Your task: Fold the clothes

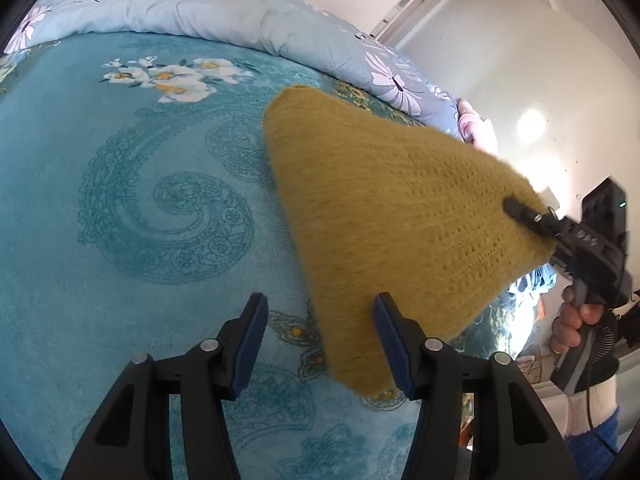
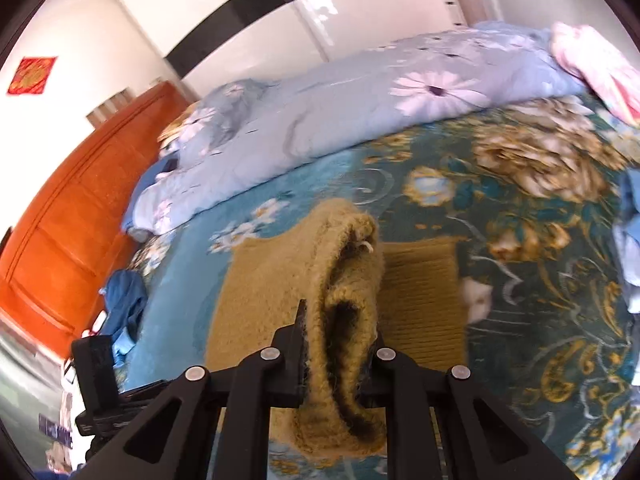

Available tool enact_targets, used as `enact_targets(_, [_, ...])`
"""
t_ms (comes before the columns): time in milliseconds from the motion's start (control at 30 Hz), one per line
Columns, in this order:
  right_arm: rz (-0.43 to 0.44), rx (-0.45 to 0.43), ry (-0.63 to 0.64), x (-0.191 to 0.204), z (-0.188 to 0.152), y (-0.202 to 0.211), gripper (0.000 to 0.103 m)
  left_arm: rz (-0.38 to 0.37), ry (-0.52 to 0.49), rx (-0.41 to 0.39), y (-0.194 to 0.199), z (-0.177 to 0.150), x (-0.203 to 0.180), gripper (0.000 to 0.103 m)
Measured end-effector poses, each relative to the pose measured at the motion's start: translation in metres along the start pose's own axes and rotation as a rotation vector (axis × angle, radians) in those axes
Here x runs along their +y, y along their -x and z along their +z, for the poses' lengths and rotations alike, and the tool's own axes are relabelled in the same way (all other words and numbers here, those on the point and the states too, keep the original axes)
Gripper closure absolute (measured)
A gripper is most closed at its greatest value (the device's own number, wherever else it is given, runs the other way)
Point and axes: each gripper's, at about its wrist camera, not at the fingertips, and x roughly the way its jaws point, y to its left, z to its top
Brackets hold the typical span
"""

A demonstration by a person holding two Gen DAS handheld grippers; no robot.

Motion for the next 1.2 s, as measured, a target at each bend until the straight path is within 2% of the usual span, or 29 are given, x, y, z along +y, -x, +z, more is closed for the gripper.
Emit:
enact_targets(67, [-0.031, 0.032, -0.049, -0.022, -0.005, -0.012, 0.087, 0.003, -0.008, 0.007, -0.005, 0.001, 0.000, 0.046])
enact_targets(167, [-0.020, 0.089, -0.138, -0.054, -0.017, -0.035, 0.087, 0.002, -0.005, 0.026, -0.014, 0.001, -0.001, 0.046])
enact_targets(300, [0.004, 0.095, -0.185, -0.068, -0.027, -0.048, 0.087, 0.005, -0.009, 0.023, -0.017, 0.003, -0.004, 0.046])
enact_targets(600, [0.075, 0.067, -0.101, -0.038, -0.018, -0.038, 0.087, -0.029, -0.008, -0.005, -0.028, 0.026, -0.021, 0.046])
enact_targets(733, [0.085, 0.076, -0.115, -0.039, -0.023, -0.043, 0.087, 0.060, -0.046, -0.009, -0.040, 0.029, -0.027, 0.046])
enact_targets(800, [0.089, 0.078, -0.124, -0.044, -0.027, -0.043, 0.087, 0.066, -0.040, 0.004, -0.044, 0.027, -0.022, 0.046])
enact_targets(967, [0.043, 0.116, -0.138, -0.057, -0.037, -0.053, 0.085, 0.061, -0.034, 0.014, -0.051, 0.020, -0.010, 0.037])
enact_targets(1067, [0.039, 0.110, -0.138, -0.059, -0.039, -0.056, 0.084, 0.057, -0.037, 0.017, -0.051, 0.020, -0.010, 0.037])
enact_targets(1200, [0.007, 0.103, -0.078, -0.051, -0.037, -0.053, 0.082, 0.028, -0.046, 0.017, -0.045, 0.024, -0.014, 0.038])
